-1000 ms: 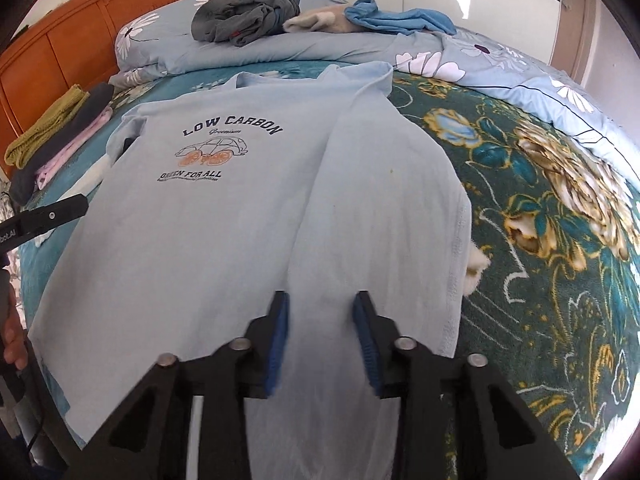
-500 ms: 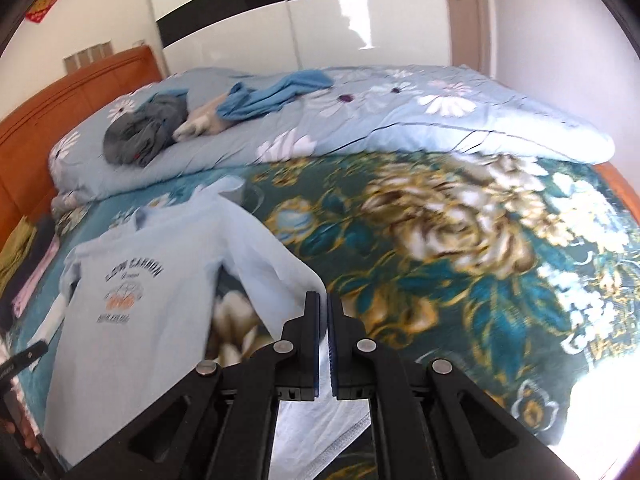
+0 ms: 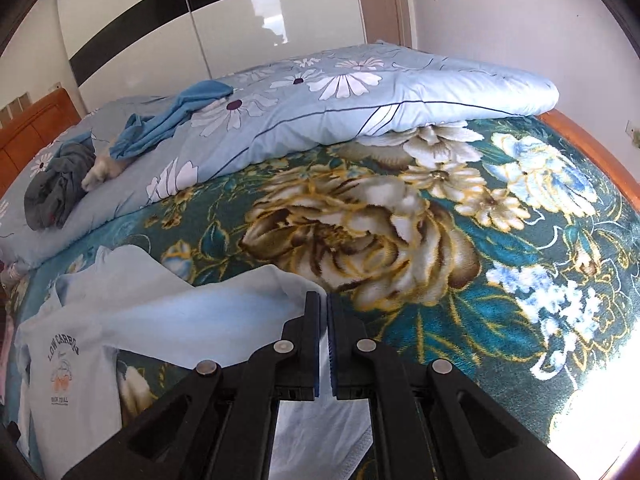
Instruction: Fold clothes
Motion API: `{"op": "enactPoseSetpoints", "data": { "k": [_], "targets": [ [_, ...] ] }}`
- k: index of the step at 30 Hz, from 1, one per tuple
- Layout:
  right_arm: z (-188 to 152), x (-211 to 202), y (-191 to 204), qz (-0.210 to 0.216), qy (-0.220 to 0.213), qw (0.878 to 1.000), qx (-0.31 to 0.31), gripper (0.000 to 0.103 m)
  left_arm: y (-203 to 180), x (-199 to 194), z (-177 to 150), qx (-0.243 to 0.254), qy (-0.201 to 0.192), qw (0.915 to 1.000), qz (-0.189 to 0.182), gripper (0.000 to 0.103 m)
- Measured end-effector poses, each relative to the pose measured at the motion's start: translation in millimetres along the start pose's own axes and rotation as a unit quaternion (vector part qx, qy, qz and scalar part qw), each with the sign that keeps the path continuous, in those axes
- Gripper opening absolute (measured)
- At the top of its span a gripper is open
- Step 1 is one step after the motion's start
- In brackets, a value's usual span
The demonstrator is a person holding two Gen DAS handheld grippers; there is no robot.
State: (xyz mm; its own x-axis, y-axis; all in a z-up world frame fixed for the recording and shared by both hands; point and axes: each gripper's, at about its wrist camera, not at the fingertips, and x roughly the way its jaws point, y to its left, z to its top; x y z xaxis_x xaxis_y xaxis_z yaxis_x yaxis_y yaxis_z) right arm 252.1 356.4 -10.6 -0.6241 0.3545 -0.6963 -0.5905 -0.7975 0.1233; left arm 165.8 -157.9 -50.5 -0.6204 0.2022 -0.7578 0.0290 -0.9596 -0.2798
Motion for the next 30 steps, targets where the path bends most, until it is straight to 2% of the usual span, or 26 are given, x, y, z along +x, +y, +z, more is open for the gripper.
{"op": "enactPoseSetpoints", "data": {
  "k": [1,3,4,9,12,15,17,19,21,24,30],
  "targets": [
    [0,-5,5,0.003,-0.008,1.0,-0.004,0.013,12,-2,4,-0.012,-0.003,0.9999,0.006,0.071],
    [0,-16,16,0.009,-0.023,1.0,-0.012,0.058,36,-4,12,-0.036,-0.009,0.9991,0.021,0.071],
    [1,-22,21,0.012,-0.031,0.999,-0.016,0.062,50,-4,15,-0.049,-0.012,0.9982,0.032,0.071],
    [1,-49,48,0.026,-0.07,0.997,-0.036,0.065,121,2,12,-0.136,-0.01,0.987,0.085,0.071],
    [-15,-40,88,0.07,-0.044,0.994,-0.075,0.065,141,10,8,-0.157,0.0,0.9837,0.088,0.069],
    [-32,-28,127,0.104,-0.019,0.989,-0.105,0.065,138,14,6,-0.14,-0.002,0.9866,0.084,0.068],
    [-41,-22,147,0.125,-0.007,0.985,-0.12,0.065,132,16,5,-0.122,-0.006,0.989,0.084,0.051],
    [-47,-20,163,0.139,0.0,0.981,-0.133,0.065,126,21,6,-0.106,0.001,0.9907,0.085,0.006],
    [-50,-20,173,0.148,0.004,0.979,-0.144,0.065,122,21,9,-0.09,-0.008,0.992,0.088,0.006],
    [-51,-19,177,0.145,0.004,0.978,-0.151,0.065,122,10,22,-0.058,-0.047,0.9897,0.122,0.006],
    [-52,-6,167,0.133,0.021,0.982,-0.133,0.065,168,-9,73,-0.052,-0.086,0.9704,0.219,0.006]
  ]
}}
